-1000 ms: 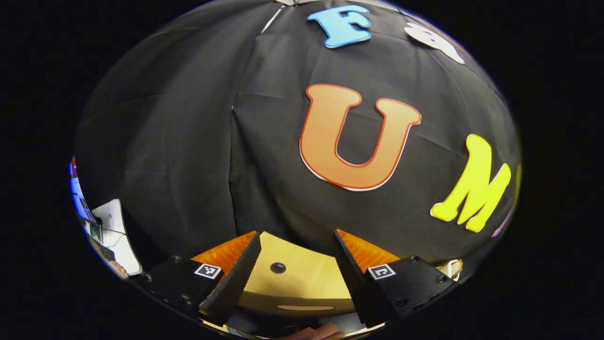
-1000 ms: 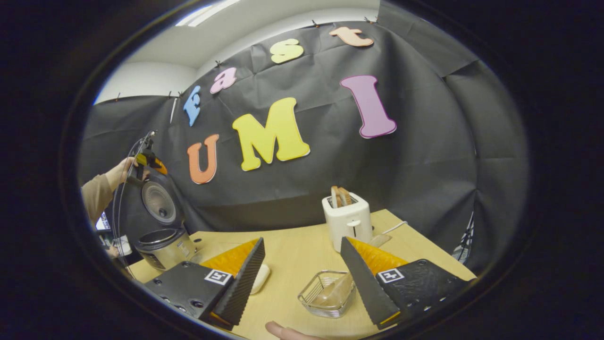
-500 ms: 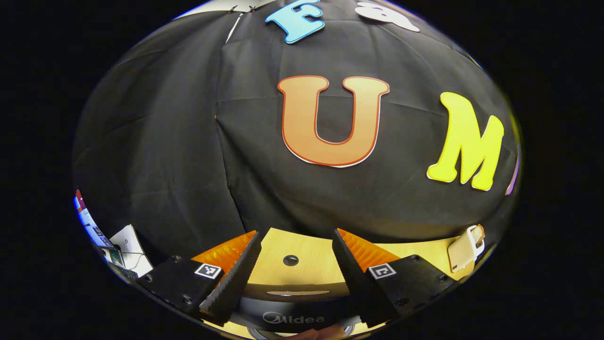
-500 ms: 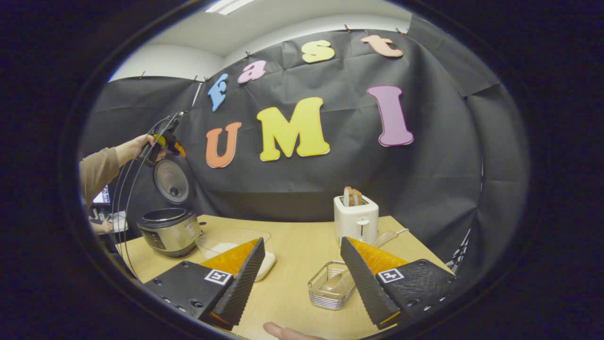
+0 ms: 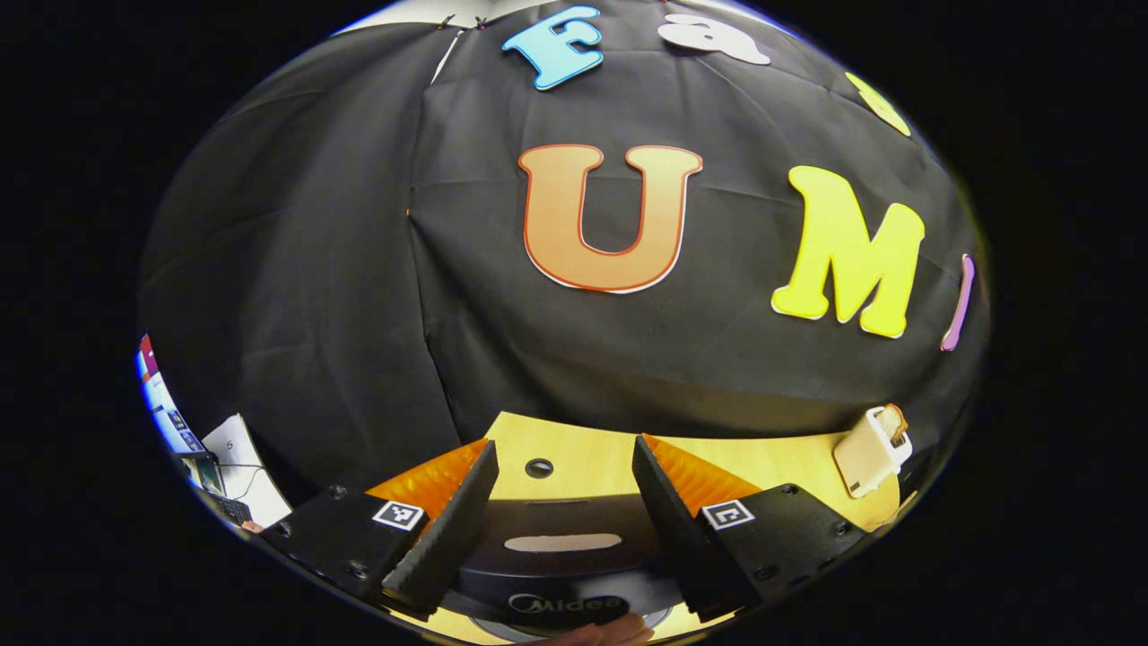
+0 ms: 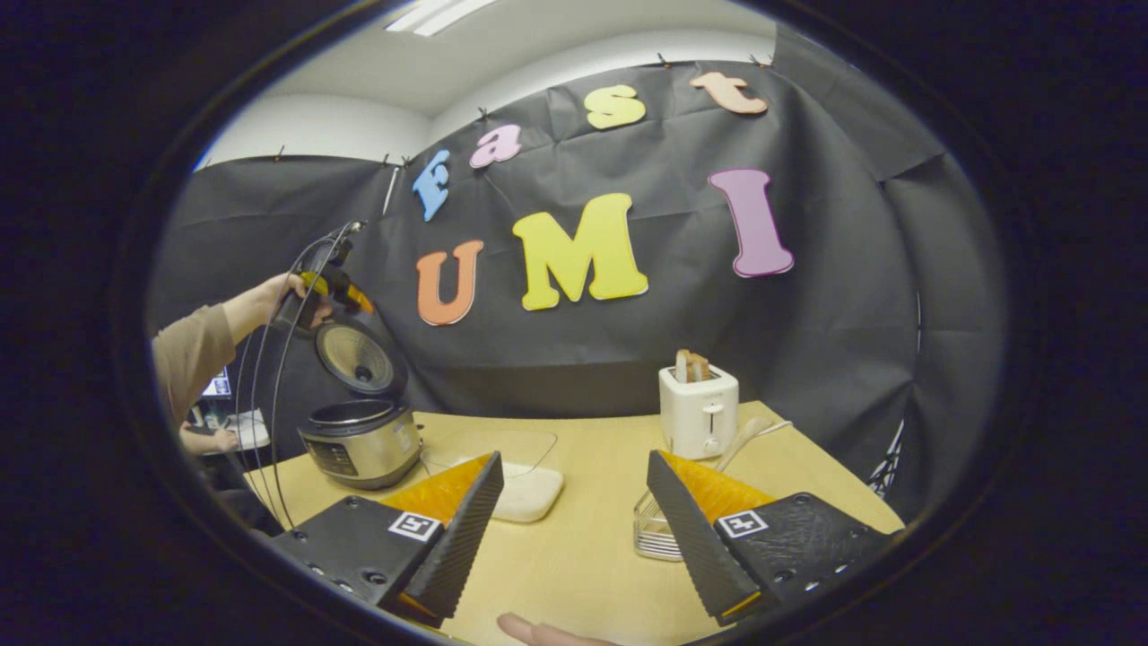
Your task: Close the left gripper, press the button to open the rice cooker; take a wooden spoon from the chopstick holder with the right hand, scoop a spoonful of rice and pour it into the rice cooker, then put the wooden spoon back into the chopstick holder.
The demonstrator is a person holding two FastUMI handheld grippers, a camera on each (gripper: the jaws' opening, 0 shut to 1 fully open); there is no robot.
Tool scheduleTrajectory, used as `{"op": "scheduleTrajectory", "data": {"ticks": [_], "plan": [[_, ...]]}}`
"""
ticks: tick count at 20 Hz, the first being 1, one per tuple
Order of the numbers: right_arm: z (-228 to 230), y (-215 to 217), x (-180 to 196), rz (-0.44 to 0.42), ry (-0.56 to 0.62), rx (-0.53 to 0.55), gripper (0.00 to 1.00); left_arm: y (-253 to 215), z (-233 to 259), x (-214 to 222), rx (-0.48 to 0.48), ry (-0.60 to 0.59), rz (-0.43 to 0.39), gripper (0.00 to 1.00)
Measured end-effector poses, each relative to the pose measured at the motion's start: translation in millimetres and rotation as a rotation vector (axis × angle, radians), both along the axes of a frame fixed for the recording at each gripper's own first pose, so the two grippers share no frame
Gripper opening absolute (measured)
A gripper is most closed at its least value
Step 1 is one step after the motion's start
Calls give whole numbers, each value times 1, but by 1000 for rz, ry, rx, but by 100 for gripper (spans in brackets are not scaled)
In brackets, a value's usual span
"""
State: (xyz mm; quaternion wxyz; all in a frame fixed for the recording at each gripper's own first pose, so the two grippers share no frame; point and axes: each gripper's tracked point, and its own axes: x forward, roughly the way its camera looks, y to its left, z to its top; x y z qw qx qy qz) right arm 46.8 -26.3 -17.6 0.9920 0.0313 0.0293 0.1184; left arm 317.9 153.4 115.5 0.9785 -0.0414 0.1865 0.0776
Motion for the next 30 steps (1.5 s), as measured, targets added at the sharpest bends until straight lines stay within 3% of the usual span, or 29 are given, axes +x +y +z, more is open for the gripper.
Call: {"op": "scheduleTrajectory", "data": {"ticks": [4,5,7,9,10,14,25,30], "plan": [[25,-7,-21,-48,-48,-1,96,-21,-59,-38,7,73,-53,100],[32,-6,-28,-53,-64,15,92,-27,-74,-45,-5,91,-62,100],[40,0,-42,-34,-79,51,96,-30,-91,-55,-20,73,-42,100],[47,2,-52,-18,-93,62,92,-33,-107,-64,27,57,-43,100],[52,1,-56,-14,-111,61,96,-34,-113,-67,41,56,-41,100],[61,-2,-60,-11,-152,44,95,-38,-132,-75,30,33,-27,100],[52,-8,-54,24,-104,77,95,-50,-146,-129,51,-5,6,100],[56,-1,-62,51,-132,70,95,-54,-155,-139,78,-121,45,100]]}}
